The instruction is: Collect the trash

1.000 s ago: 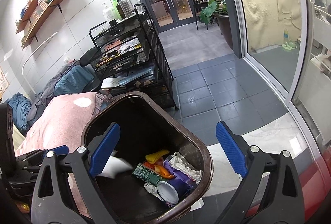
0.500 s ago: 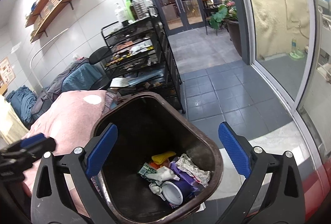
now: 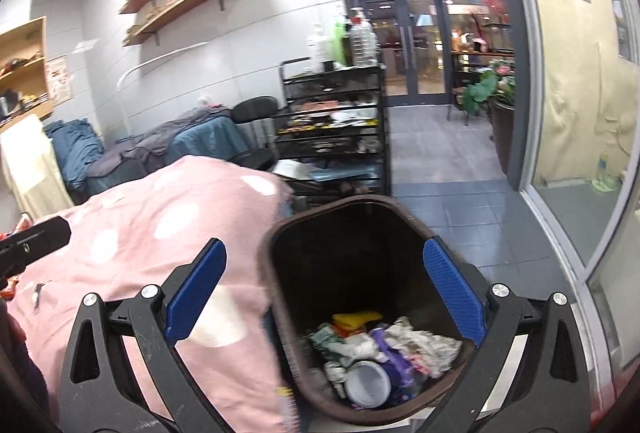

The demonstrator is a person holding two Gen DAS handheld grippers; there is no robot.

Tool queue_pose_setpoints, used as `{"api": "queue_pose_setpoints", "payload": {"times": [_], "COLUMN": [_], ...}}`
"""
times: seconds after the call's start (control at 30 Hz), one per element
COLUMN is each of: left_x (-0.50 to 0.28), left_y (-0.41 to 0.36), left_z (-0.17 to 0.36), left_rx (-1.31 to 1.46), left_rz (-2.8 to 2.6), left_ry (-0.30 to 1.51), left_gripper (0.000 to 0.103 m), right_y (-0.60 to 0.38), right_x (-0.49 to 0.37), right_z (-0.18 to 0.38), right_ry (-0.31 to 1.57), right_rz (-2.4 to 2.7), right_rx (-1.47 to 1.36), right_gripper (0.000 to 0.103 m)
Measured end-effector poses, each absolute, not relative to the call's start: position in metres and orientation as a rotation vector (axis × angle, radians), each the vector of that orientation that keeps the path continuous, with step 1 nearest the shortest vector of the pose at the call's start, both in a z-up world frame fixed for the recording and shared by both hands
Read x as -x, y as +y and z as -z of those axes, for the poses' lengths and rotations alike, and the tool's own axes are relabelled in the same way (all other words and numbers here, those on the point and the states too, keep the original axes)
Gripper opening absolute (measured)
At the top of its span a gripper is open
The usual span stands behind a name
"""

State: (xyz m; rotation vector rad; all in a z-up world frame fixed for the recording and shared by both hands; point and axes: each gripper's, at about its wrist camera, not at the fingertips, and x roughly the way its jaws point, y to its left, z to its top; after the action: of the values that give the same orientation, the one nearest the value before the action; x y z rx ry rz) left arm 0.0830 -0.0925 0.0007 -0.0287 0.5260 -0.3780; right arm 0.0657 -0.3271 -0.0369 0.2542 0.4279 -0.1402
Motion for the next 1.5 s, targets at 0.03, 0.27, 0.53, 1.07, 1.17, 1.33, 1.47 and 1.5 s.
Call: {"api": "queue_pose_setpoints", "payload": {"times": [0.03,0.27,0.53,1.07,1.17,1.33,1.47,1.5], "left_x": [-0.080,-0.056,-0.028,0.006,0.010,0.011,0.010,0.010], "left_y": [-0.086,-0.042,-0.006,0.010,0.010,0.009,0.008,0.008], "left_z": [-0.001,0.004,0.001,0.006,0.007,0.008,0.009,0.008], "left_rx": [0.034,0.081,0.096,0.070,0.076,0.078,0.080,0.080], "left_rz": [0.366,0.257,0.141,0.062,0.072,0.080,0.084,0.085], "left_ry": [0.517,0.479,0.392,0.312,0.303,0.302,0.306,0.305], "left_gripper": [0.098,0.098,0.098,0.098,0.098,0.098,0.098,0.098], "right_y": [-0.322,-0.281,-0.227,-0.183,-0.182,-0.187,-0.193,-0.195], "right_x": [-0.065,-0.056,-0.038,0.002,0.004,0.005,0.005,0.005], "right_z": [0.036,0.029,0.022,0.020,0.020,0.020,0.021,0.021], "right_ry": [0.428,0.375,0.338,0.236,0.232,0.220,0.220,0.221], "right_rz": [0.119,0.045,-0.003,-0.127,-0.130,-0.127,-0.118,-0.116], "right_rx": [-0.256,-0.223,-0.087,-0.051,-0.052,-0.065,-0.087,-0.092], "right_gripper": [0.097,0.098,0.098,0.098,0.098,0.098,0.098,0.098]}}
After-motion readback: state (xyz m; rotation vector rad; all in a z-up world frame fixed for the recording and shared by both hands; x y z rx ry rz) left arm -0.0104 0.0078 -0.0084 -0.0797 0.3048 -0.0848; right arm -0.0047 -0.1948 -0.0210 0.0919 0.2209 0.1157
